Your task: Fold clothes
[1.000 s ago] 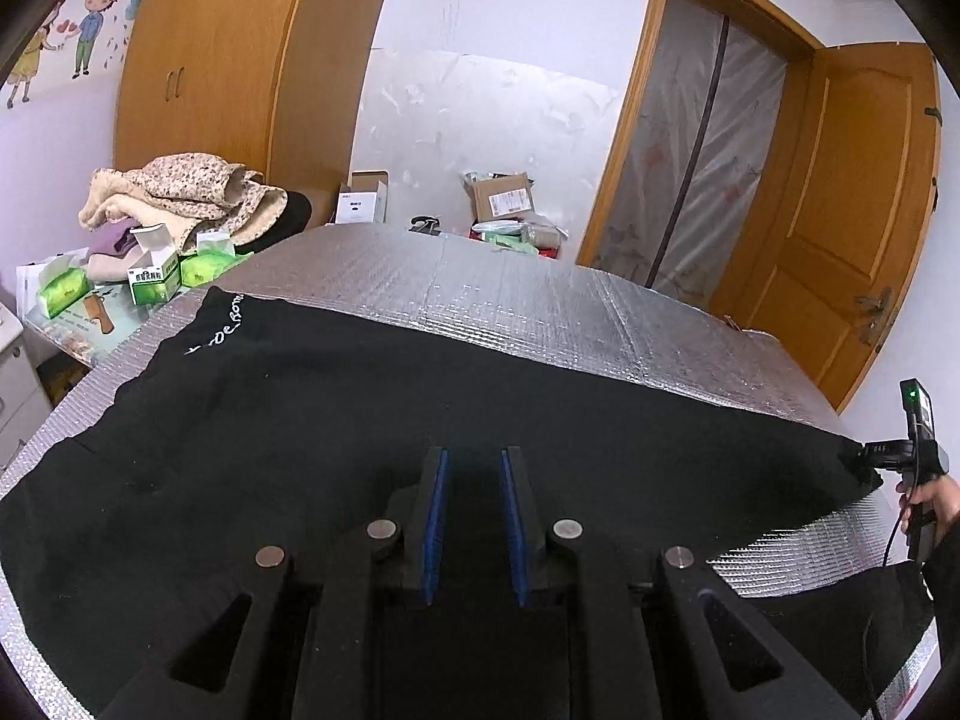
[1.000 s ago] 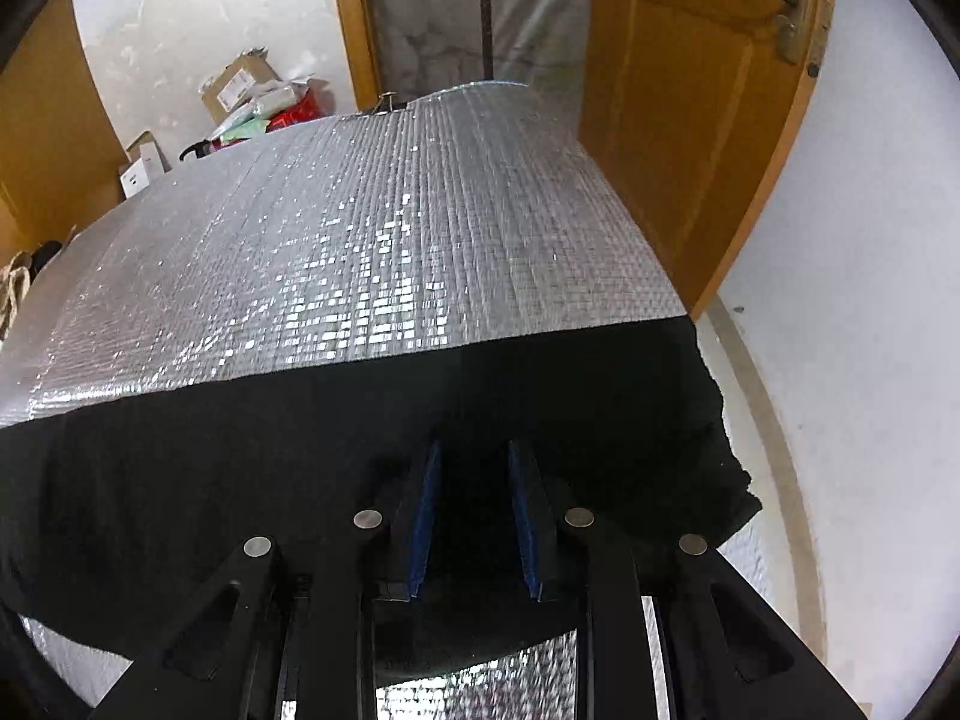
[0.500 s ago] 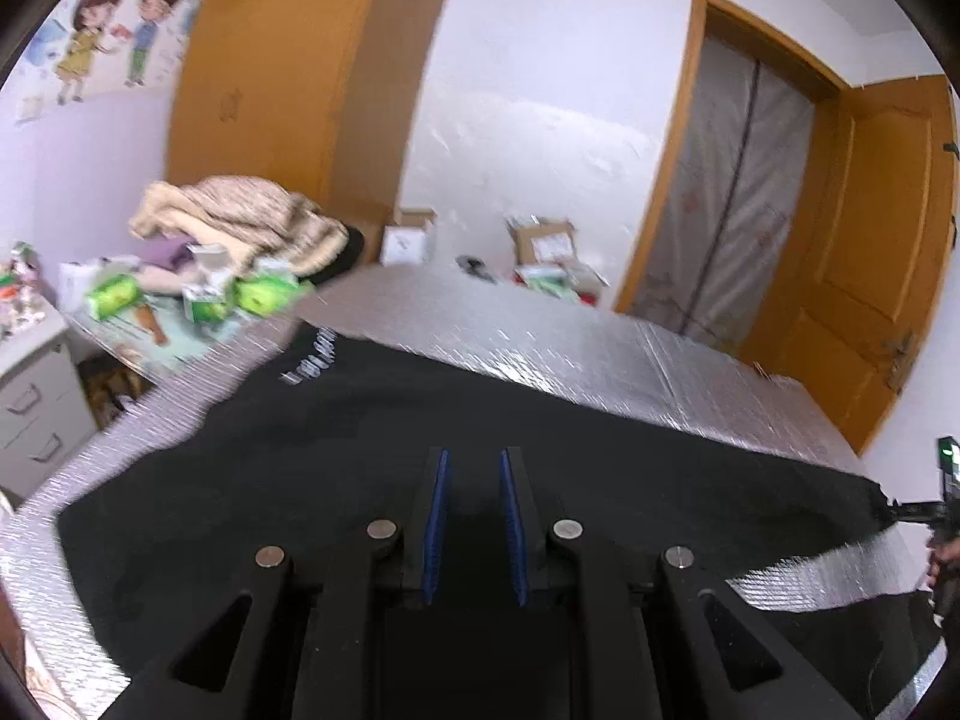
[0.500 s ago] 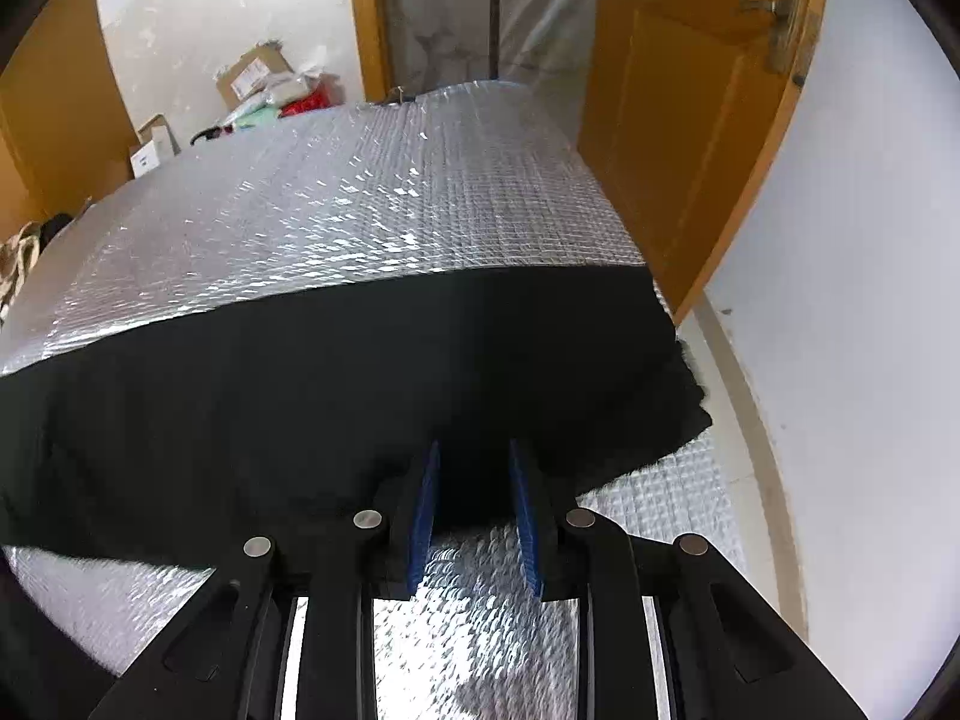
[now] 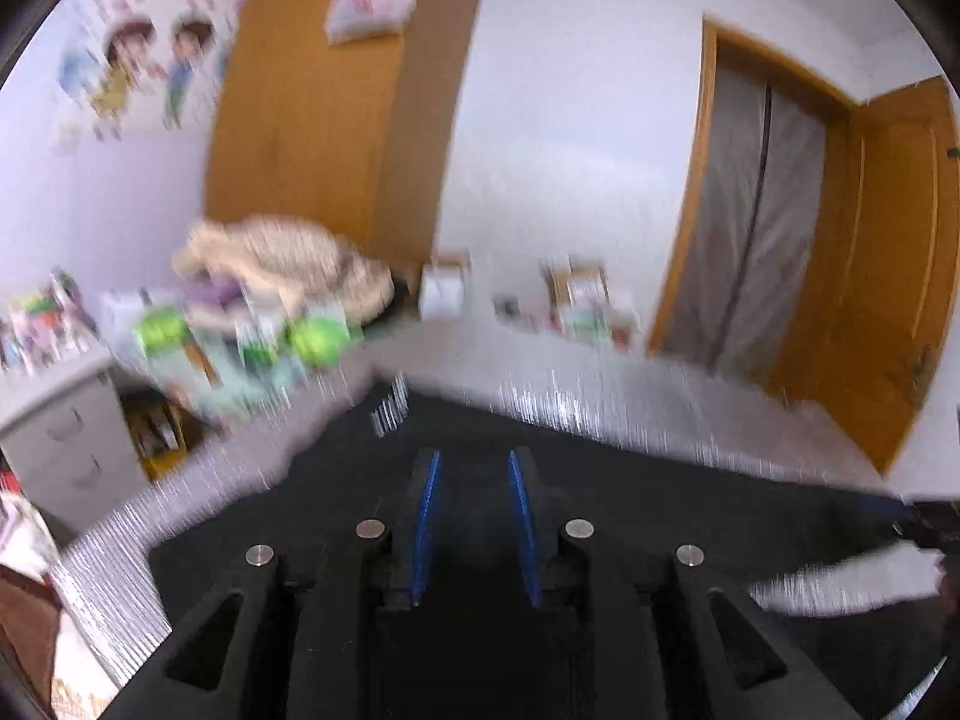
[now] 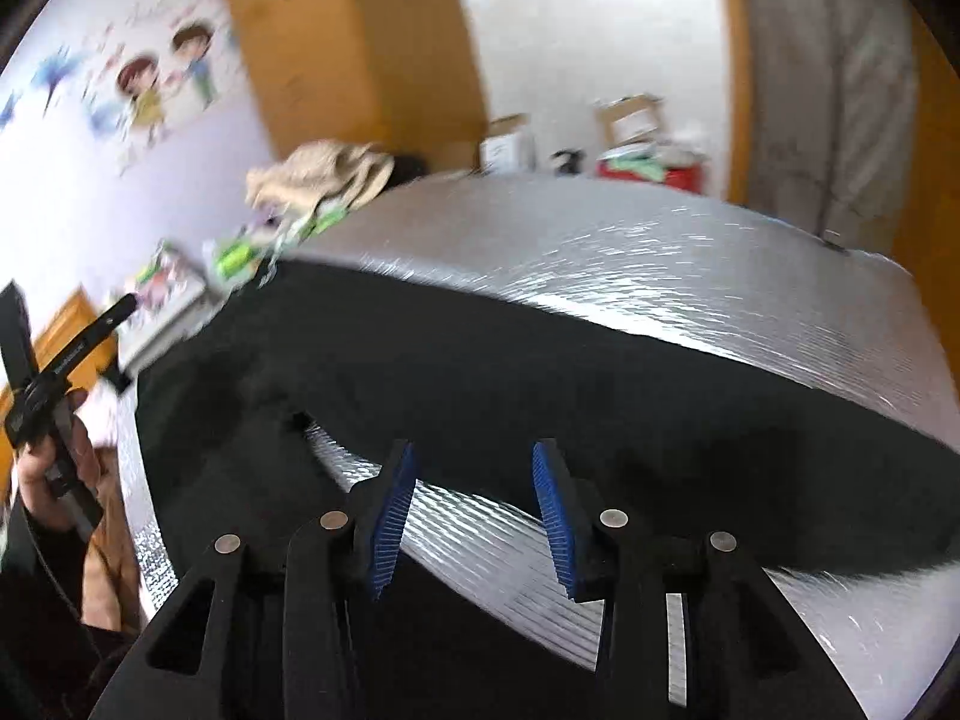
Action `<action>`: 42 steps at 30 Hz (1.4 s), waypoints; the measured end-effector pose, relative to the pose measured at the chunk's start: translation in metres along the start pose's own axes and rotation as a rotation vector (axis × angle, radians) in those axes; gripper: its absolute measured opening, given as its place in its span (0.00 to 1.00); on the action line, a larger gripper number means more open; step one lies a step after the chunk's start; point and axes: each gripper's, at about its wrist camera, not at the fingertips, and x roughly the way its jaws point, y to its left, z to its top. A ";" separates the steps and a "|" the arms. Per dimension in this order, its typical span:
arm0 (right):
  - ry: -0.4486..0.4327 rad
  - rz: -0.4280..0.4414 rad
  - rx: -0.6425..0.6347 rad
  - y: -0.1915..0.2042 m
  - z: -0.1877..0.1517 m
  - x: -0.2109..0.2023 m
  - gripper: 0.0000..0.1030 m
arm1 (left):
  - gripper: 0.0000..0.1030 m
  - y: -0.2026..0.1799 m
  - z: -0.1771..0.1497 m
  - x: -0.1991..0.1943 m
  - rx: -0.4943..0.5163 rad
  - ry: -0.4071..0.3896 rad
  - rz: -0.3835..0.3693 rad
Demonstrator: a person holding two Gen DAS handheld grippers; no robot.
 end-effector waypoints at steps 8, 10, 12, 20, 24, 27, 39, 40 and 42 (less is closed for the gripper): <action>0.173 0.008 -0.039 0.029 0.035 0.104 0.41 | 0.23 0.012 -0.023 0.045 -0.014 0.230 -0.004; 0.209 -0.021 -0.046 0.029 0.037 0.128 0.41 | 0.23 0.016 -0.022 0.049 -0.014 0.242 0.002; 0.221 -0.040 -0.049 0.027 0.042 0.143 0.41 | 0.23 0.019 -0.017 0.056 -0.015 0.245 0.011; 0.202 -0.106 -0.055 0.022 0.070 0.180 0.41 | 0.23 0.029 -0.003 0.112 -0.010 0.319 0.029; 0.205 -0.118 -0.035 0.021 0.079 0.178 0.41 | 0.23 0.029 0.004 0.118 -0.020 0.322 0.016; 0.173 -0.083 -0.043 0.031 0.081 0.165 0.41 | 0.23 0.019 0.013 0.117 0.016 0.302 -0.015; 0.220 -0.077 -0.067 0.041 0.089 0.201 0.41 | 0.23 0.010 0.021 0.181 0.091 0.393 0.036; 0.219 -0.078 -0.059 0.038 0.091 0.203 0.41 | 0.23 0.010 0.024 0.185 0.090 0.395 0.038; 0.214 -0.091 -0.055 0.036 0.095 0.207 0.41 | 0.24 0.012 0.029 0.192 0.086 0.392 0.040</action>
